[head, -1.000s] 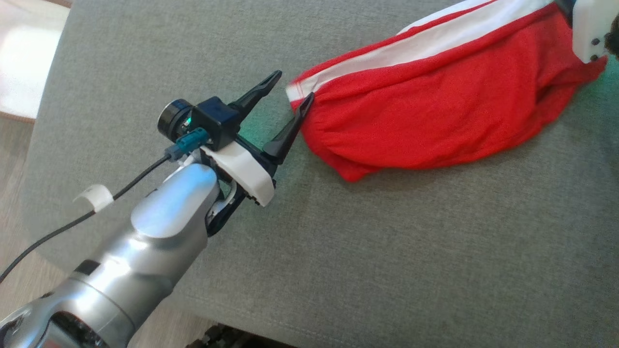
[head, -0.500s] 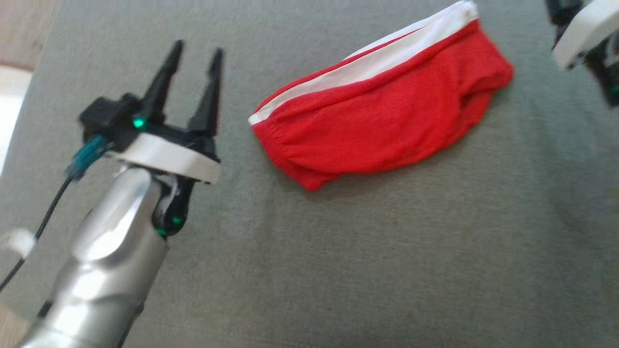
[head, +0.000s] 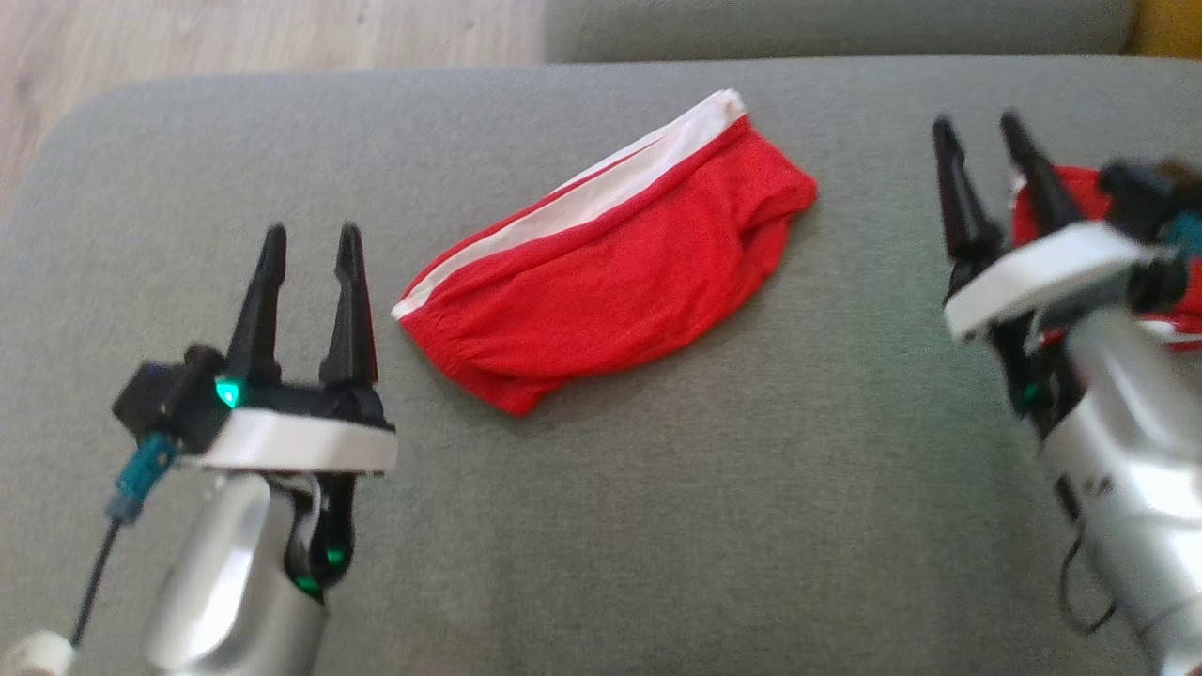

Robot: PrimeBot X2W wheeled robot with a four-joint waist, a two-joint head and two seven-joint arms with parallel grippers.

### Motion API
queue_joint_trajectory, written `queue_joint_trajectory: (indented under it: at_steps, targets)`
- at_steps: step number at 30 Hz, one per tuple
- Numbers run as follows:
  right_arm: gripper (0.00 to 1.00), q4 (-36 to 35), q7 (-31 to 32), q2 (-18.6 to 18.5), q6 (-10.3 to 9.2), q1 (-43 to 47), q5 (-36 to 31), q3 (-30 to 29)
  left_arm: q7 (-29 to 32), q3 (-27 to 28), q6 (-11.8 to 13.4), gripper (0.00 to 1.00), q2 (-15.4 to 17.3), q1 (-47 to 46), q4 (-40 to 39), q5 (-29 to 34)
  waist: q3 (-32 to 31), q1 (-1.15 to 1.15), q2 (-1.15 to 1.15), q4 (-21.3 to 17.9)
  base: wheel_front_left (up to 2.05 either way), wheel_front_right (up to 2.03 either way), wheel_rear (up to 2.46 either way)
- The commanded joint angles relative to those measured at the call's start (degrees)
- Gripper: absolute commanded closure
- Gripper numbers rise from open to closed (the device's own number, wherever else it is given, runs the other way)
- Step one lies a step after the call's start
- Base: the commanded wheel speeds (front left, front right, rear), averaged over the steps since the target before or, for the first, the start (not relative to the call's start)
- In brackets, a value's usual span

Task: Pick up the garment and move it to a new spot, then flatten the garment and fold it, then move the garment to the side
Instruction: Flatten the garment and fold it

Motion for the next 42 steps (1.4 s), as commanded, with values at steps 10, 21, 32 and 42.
queue_joint_trajectory:
  at_steps: [10, 21, 32, 42]
  targets:
    - [0.00, -14.33, -0.81, 13.28, -0.05, 21.02, -15.41, -16.66, -0.29, 6.74, -1.80, 0.00, -4.67, 9.66, -2.52, 6.48, -4.75, 0.01, 0.00, -4.57, 0.00, 0.00, 0.00]
    - [0.00, -22.19, 2.11, 16.61, -0.05, 28.17, -20.77, -21.56, -0.29, 10.14, -3.34, 0.00, -7.05, 10.62, -2.61, 9.32, -4.73, 0.01, 0.00, -3.97, 0.00, 0.00, 0.00]
    - [0.00, -22.40, 10.55, 16.79, -0.05, 21.29, -19.72, -25.37, -0.29, 7.18, -3.90, 0.00, -8.01, 6.87, -2.01, 9.50, 2.91, 0.01, 0.00, 2.46, 0.00, 0.00, 0.00]
    - [0.00, -4.25, 17.81, 16.80, -0.05, 6.98, -8.19, -31.43, -0.29, 3.13, -3.93, 0.00, -8.22, 4.27, -0.30, 7.69, 6.55, 0.01, 0.00, 10.27, 0.00, 0.00, 0.00]
